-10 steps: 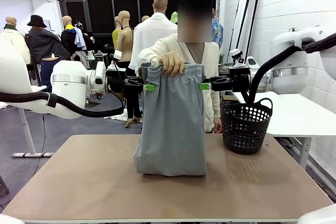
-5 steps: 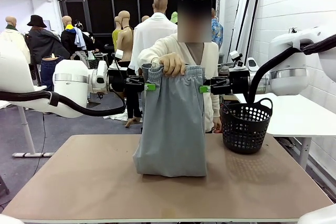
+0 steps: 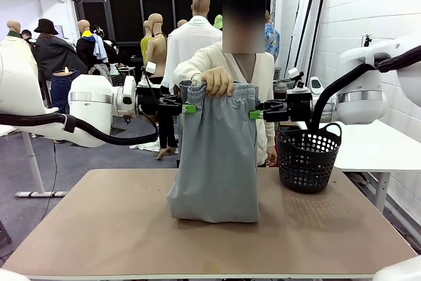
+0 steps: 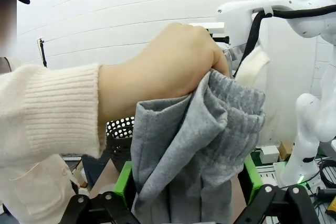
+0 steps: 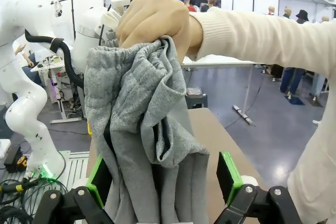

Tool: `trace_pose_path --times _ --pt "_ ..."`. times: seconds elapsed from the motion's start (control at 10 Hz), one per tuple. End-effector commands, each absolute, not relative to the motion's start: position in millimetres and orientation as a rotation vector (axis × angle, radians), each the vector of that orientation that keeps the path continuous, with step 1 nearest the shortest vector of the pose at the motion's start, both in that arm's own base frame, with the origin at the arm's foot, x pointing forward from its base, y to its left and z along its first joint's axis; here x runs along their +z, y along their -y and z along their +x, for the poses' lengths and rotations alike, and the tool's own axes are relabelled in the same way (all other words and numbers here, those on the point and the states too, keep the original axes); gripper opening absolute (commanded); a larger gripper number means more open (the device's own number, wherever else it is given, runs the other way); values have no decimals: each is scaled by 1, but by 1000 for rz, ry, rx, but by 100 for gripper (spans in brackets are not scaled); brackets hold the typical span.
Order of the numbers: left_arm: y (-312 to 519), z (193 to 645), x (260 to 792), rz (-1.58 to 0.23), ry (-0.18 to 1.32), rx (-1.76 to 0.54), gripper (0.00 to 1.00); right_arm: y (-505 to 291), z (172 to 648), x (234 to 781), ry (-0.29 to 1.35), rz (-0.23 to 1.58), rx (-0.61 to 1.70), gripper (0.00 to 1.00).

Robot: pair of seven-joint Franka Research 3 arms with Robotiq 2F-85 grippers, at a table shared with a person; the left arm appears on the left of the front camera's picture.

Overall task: Fold the training pants.
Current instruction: Release the ends of the Training pants and then grab the overlapped ends.

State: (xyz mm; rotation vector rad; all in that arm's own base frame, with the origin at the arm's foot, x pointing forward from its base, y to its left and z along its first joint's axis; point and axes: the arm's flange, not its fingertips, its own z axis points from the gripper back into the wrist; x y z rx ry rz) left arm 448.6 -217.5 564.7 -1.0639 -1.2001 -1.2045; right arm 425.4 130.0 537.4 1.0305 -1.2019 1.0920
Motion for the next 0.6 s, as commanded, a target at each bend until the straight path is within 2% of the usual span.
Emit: trace_pose_path --times 0.0,0.5 --pt "224 456 567 -1085 1173 -1226 100 -141 427 535 1197 1162 1034 100" --pt "235 465 562 -1110 1136 -1236 100 -144 422 539 1094 1283 1048 100"
